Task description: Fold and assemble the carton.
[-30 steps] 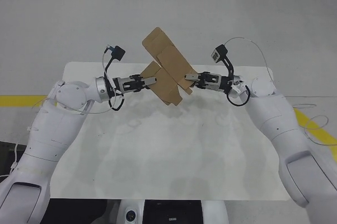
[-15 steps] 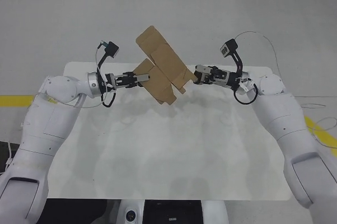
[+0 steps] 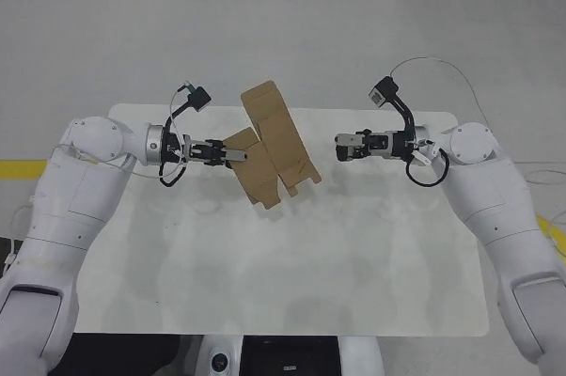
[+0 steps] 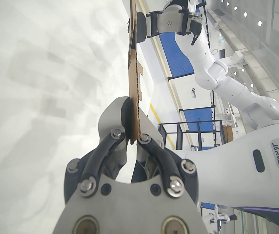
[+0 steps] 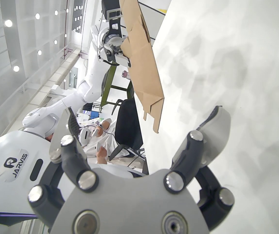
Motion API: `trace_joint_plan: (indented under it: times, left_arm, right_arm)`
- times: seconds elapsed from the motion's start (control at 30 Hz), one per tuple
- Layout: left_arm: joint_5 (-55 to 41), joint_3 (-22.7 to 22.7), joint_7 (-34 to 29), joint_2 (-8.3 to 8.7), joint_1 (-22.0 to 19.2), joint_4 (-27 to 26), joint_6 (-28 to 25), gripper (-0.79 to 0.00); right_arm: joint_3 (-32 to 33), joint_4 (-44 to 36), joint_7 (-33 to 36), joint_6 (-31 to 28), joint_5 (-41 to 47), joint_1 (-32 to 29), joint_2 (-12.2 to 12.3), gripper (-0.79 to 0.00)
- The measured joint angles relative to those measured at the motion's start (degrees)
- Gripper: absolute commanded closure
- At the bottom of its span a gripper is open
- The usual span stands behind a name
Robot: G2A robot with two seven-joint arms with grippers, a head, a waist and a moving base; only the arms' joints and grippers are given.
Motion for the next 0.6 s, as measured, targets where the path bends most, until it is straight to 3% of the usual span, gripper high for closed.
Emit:
trace_joint_plan:
  times: [0.5, 0.53, 0.57, 0.6]
  left_arm:
    - [-4.06, 6.02, -3.94, 1.53, 1.76, -8.01, 3.93, 0.0]
    - [-4.42, 6.39, -4.06, 1.65, 1.71, -8.23, 4.05, 0.0]
    - [-4.73, 6.66, -4.16, 1.74, 1.67, -8.36, 4.15, 0.0]
    - [-5.06, 6.91, -4.25, 1.82, 1.61, -8.47, 4.24, 0.0]
  right_arm:
    - [-8.89, -5.51, -5.62, -5.62, 0.37, 0.78, 2.08, -0.785]
    - [-9.56, -5.55, -5.97, -5.97, 0.71, 0.98, 2.23, -0.677]
    - [-10.07, -5.61, -6.15, -6.16, 1.01, 1.11, 2.34, -0.459]
    - [-10.6, -5.73, -6.27, -6.27, 1.39, 1.22, 2.44, -0.369]
